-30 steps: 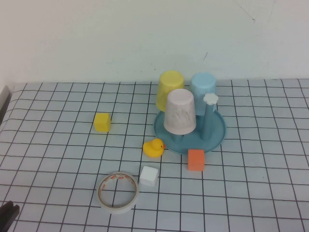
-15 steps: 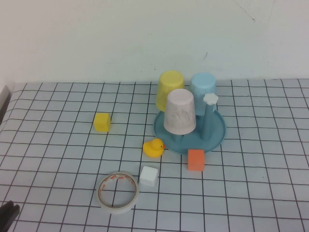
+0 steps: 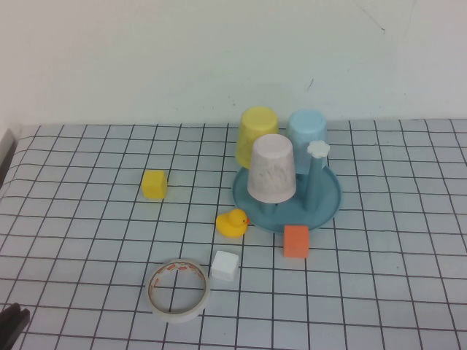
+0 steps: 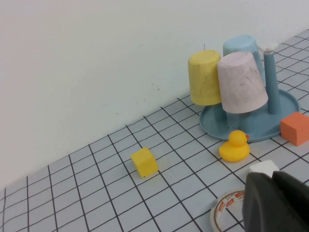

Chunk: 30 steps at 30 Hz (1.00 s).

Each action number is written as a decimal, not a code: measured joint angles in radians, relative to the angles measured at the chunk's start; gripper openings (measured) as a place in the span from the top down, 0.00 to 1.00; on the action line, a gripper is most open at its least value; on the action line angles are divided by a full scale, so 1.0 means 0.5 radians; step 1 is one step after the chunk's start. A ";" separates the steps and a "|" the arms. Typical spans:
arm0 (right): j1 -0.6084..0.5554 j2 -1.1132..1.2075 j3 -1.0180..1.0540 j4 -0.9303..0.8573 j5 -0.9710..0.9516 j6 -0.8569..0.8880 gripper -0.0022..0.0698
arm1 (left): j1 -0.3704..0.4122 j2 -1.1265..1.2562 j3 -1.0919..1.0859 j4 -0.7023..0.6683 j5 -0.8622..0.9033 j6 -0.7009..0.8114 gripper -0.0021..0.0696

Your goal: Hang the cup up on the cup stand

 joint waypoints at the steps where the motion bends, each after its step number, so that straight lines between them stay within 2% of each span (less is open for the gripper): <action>1: 0.000 0.000 0.000 0.000 0.000 0.000 0.97 | 0.000 0.000 0.000 0.000 0.000 0.000 0.97; 5: 0.000 0.000 0.000 0.000 0.000 0.000 0.97 | 0.000 0.000 0.036 -0.004 -0.028 0.010 0.97; 9: 0.000 0.000 0.000 0.000 0.000 0.000 0.97 | 0.071 -0.014 0.132 -0.214 -0.110 0.176 0.97; 15: 0.000 0.000 0.000 0.000 0.000 0.000 0.97 | 0.493 -0.184 0.345 -0.606 -0.373 0.428 0.97; 16: 0.000 0.000 0.000 -0.001 0.000 0.000 0.97 | 0.662 -0.260 0.381 -0.699 -0.373 0.475 0.97; 21: 0.000 0.000 0.000 -0.001 0.001 0.000 0.97 | 1.005 -0.307 0.398 -0.787 -0.289 0.517 0.97; 25: 0.000 0.000 0.000 -0.001 0.001 0.000 0.97 | 1.140 -0.314 0.441 -0.802 -0.276 0.565 0.97; 30: 0.000 0.000 0.000 -0.001 0.001 0.000 0.97 | 1.163 -0.314 0.542 -0.842 -0.264 0.613 0.97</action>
